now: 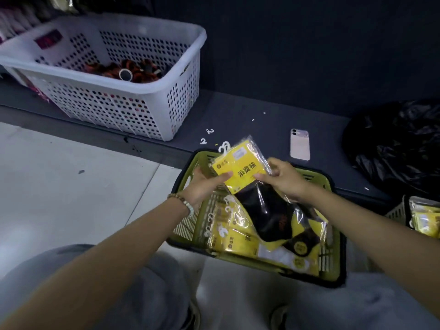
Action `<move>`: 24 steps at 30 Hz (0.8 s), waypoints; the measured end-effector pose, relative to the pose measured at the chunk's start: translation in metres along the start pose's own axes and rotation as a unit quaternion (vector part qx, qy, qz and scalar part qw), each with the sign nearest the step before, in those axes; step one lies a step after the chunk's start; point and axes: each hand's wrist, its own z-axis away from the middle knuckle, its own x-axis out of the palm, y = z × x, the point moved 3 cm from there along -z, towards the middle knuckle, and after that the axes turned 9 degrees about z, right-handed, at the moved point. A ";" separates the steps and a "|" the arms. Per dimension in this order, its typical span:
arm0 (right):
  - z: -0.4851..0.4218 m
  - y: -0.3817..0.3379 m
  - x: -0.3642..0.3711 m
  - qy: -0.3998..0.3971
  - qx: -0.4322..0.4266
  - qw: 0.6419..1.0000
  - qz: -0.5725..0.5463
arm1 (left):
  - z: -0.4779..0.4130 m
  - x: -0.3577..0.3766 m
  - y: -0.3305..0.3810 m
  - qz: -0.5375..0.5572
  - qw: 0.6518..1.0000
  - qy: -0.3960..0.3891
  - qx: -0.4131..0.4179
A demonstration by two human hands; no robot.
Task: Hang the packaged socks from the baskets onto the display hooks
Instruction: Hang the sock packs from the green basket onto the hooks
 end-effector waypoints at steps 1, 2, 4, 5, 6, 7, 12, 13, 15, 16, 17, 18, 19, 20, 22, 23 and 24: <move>0.000 -0.010 -0.005 0.007 -0.007 1.000 -0.030 | 0.000 0.003 0.012 0.020 1.000 -0.020 -0.001; 0.001 -0.021 -0.009 0.011 -0.015 0.999 -0.049 | 0.000 0.007 0.024 0.038 0.998 -0.046 0.012; 0.002 -0.040 -0.015 0.014 -0.033 0.996 -0.082 | 0.002 0.014 0.050 0.063 0.994 -0.073 0.058; 0.001 -0.049 -0.018 0.017 -0.041 0.994 -0.096 | 0.003 0.016 0.064 0.067 0.992 -0.068 0.085; -0.001 -0.056 -0.023 0.022 -0.048 0.994 -0.100 | 0.002 0.017 0.078 0.067 0.990 -0.059 0.111; -0.002 -0.064 -0.028 0.031 -0.054 0.993 -0.101 | 0.003 0.018 0.092 0.068 0.987 -0.052 0.134; -0.013 -0.103 -0.063 0.176 -0.123 0.970 -0.113 | 0.005 0.028 0.148 0.054 0.972 -0.054 0.224; -0.014 -0.112 -0.070 0.208 -0.143 0.961 -0.111 | 0.006 0.029 0.156 0.052 0.969 -0.050 0.237; -0.016 -0.128 -0.079 0.243 -0.174 0.945 -0.129 | 0.008 0.029 0.168 0.055 0.964 -0.043 0.256; -0.017 -0.135 -0.081 0.251 -0.180 0.940 -0.143 | 0.009 0.028 0.173 0.057 0.962 -0.042 0.264; -0.017 -0.142 -0.081 0.255 -0.180 0.937 -0.156 | 0.011 0.027 0.178 0.060 0.960 -0.041 0.271; -0.019 -0.149 -0.081 0.257 -0.177 0.936 -0.166 | 0.012 0.027 0.183 0.061 0.958 -0.040 0.277; -0.020 -0.155 -0.081 0.257 -0.171 0.935 -0.176 | 0.014 0.027 0.187 0.060 0.957 -0.041 0.280; -0.022 -0.161 -0.081 0.257 -0.167 0.934 -0.186 | 0.015 0.028 0.192 0.058 0.957 -0.042 0.281; -0.025 -0.174 -0.085 0.252 -0.165 0.929 -0.214 | 0.018 0.028 0.207 0.050 0.956 -0.044 0.286; -0.027 -0.182 -0.087 0.245 -0.166 0.928 -0.228 | 0.019 0.027 0.215 0.047 0.955 -0.047 0.288; -0.030 -0.191 -0.089 0.236 -0.171 0.926 -0.239 | 0.021 0.026 0.224 0.047 0.955 -0.049 0.289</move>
